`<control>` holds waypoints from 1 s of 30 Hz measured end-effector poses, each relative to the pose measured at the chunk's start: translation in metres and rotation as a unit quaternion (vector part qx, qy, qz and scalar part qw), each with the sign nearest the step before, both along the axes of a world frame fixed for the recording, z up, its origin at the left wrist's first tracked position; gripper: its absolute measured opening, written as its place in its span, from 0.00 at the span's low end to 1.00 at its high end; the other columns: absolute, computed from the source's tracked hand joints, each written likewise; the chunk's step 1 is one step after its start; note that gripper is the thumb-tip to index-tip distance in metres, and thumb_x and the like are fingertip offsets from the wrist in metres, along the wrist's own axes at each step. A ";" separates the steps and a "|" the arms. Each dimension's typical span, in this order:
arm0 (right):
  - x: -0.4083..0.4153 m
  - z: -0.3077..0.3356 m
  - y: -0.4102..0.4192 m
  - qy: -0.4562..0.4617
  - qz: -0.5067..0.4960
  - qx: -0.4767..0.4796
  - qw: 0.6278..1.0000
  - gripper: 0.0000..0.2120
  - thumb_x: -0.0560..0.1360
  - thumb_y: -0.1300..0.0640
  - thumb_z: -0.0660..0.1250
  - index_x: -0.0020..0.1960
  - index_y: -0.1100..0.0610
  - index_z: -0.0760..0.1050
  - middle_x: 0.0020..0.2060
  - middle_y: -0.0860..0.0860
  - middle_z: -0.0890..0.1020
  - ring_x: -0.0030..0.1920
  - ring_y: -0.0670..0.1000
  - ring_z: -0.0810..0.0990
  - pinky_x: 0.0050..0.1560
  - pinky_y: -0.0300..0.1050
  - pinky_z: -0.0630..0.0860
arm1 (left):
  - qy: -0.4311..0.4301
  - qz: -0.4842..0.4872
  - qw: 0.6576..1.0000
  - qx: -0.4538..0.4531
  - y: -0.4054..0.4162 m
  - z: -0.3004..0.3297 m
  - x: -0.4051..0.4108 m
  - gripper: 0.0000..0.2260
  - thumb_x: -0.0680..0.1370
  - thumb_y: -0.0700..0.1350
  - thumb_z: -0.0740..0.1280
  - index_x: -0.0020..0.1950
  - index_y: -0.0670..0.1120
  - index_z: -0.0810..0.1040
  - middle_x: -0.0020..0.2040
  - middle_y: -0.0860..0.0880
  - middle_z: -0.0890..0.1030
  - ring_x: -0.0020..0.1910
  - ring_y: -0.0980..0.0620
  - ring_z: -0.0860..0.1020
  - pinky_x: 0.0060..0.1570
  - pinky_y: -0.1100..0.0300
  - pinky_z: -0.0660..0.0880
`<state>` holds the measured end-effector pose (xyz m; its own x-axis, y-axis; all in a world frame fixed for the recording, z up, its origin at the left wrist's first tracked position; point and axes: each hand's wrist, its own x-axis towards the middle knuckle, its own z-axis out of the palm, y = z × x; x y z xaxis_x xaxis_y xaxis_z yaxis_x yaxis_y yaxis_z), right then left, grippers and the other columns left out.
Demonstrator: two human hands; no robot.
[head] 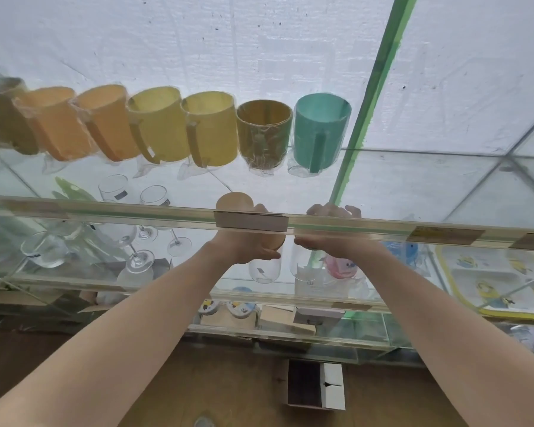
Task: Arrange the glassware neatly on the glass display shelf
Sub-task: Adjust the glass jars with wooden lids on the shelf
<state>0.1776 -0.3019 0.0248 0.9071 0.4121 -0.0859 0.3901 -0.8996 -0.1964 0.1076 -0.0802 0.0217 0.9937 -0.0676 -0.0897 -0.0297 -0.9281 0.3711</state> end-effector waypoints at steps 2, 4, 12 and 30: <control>-0.002 -0.002 0.000 0.004 -0.022 0.007 1.000 0.28 0.71 0.28 0.66 0.61 0.45 0.73 0.57 0.47 0.79 0.62 0.52 0.78 0.73 0.58 0.55 | -0.010 -0.024 1.000 0.013 -0.004 0.005 0.001 0.31 0.72 0.59 0.77 0.65 0.45 0.69 0.56 0.49 0.74 0.50 0.50 0.73 0.48 0.56 0.72; -0.003 -0.002 0.001 0.004 -0.039 -0.003 0.999 0.28 0.69 0.26 0.64 0.59 0.45 0.72 0.56 0.47 0.79 0.62 0.53 0.78 0.73 0.59 0.53 | -0.019 -0.031 0.999 0.005 -0.006 0.009 0.001 0.29 0.73 0.56 0.77 0.64 0.45 0.69 0.56 0.49 0.72 0.51 0.51 0.70 0.48 0.58 0.68; -0.013 0.000 0.003 0.032 -0.090 0.001 0.995 0.27 0.69 0.25 0.61 0.56 0.45 0.69 0.55 0.47 0.77 0.62 0.53 0.77 0.72 0.55 0.55 | -0.015 -0.026 0.999 -0.022 -0.006 0.010 0.002 0.31 0.71 0.56 0.79 0.65 0.46 0.68 0.58 0.49 0.71 0.53 0.47 0.74 0.49 0.53 0.75; -0.030 0.004 0.006 0.041 -0.116 -0.001 0.992 0.33 0.69 0.22 0.57 0.59 0.48 0.70 0.57 0.52 0.76 0.60 0.58 0.75 0.60 0.61 0.75 | -0.048 -0.103 0.993 0.016 -0.002 0.008 0.001 0.25 0.75 0.60 0.74 0.62 0.44 0.74 0.58 0.46 0.76 0.59 0.46 0.73 0.62 0.50 0.70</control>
